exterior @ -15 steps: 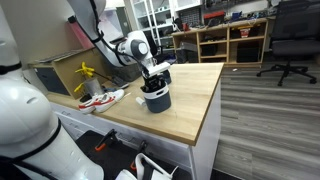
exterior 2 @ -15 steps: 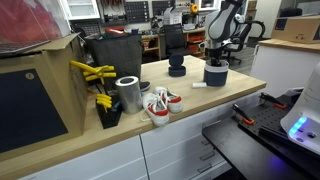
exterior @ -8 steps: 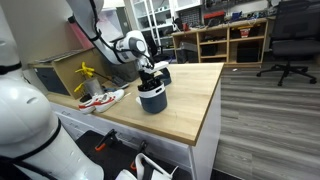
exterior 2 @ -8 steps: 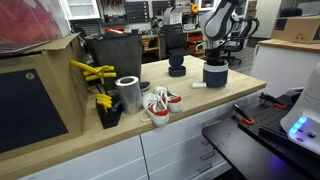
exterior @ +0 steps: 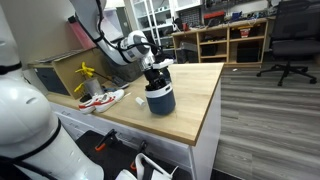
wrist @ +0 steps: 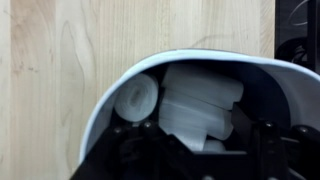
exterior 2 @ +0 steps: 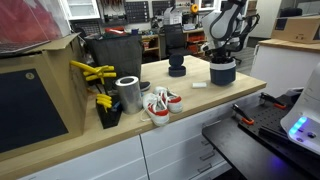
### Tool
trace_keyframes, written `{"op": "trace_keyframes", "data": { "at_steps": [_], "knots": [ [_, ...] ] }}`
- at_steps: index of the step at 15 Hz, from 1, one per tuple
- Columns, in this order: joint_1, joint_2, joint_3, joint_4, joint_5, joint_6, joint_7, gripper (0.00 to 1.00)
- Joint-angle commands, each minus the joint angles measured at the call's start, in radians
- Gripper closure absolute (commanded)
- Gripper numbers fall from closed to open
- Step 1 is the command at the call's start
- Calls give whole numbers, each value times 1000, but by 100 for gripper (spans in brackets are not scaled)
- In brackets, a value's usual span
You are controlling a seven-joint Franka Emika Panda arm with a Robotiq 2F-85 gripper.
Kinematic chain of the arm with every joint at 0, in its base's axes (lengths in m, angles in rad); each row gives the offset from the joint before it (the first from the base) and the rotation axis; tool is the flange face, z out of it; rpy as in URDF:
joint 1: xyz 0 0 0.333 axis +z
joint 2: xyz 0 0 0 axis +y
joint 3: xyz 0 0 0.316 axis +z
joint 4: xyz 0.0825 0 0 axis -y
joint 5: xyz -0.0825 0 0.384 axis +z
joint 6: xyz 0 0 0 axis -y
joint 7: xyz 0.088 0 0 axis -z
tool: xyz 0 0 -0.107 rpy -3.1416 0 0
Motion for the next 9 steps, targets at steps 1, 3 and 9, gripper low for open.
{"op": "trace_keyframes", "data": {
  "at_steps": [1, 3, 9],
  "knots": [
    [-21, -6, -39, -7, -44, 45, 59, 6],
    [-36, -8, -46, -14, 4, 81, 106, 17],
    [-53, -25, -39, -43, 97, 143, 185, 73]
  ]
}}
